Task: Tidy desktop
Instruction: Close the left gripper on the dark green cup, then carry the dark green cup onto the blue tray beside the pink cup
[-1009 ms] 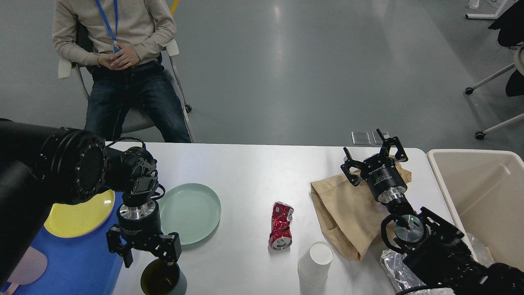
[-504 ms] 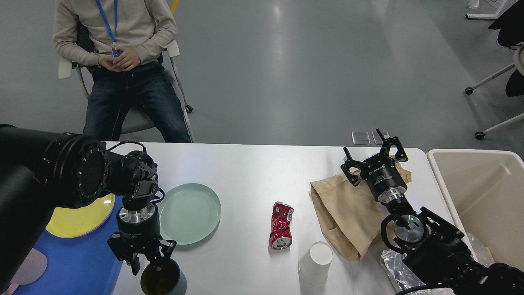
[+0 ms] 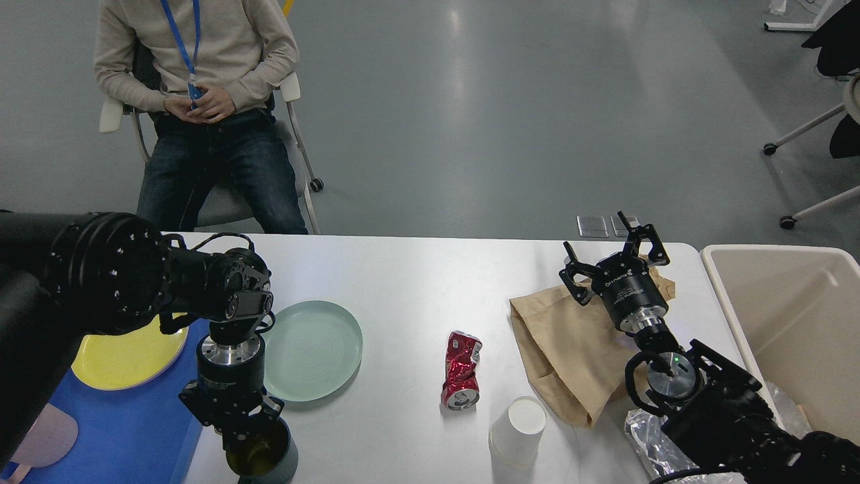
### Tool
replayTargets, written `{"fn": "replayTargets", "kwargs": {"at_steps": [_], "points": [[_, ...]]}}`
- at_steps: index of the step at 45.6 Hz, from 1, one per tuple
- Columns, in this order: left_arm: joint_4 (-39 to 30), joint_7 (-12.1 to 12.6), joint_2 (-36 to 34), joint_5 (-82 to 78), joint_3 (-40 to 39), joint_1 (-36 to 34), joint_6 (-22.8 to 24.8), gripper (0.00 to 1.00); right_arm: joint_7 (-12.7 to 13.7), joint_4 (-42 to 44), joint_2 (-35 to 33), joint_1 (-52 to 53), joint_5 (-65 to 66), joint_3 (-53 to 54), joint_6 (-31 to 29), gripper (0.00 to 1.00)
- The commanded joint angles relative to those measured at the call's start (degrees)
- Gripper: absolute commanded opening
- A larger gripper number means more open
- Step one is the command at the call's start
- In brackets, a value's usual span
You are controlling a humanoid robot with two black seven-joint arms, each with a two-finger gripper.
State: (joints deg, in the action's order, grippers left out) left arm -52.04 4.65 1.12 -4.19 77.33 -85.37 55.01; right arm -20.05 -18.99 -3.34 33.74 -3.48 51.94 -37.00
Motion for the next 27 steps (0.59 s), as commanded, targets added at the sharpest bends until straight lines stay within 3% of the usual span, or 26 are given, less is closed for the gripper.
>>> {"fn": "replayTargets", "kwargs": {"at_steps": [1,14,27], "points": [[0.0,-0.1,-0.3,0.2,-0.1,-1.3,0.0,0.00,0.0,0.0,0.0,-0.1,0.0,0.0,0.0,1.00],[-0.1,-0.3,-6.0,0.1,-2.2,-8.8,0.0,0.00,0.0,0.0,0.0,0.0,0.1,0.0,0.0,1.00],[-0.3,-0.2,-15.9,-0.7,-1.5,-10.7,0.0,0.00,0.0,0.0,0.0,0.0,0.0,0.0,0.0,1.00]]}}
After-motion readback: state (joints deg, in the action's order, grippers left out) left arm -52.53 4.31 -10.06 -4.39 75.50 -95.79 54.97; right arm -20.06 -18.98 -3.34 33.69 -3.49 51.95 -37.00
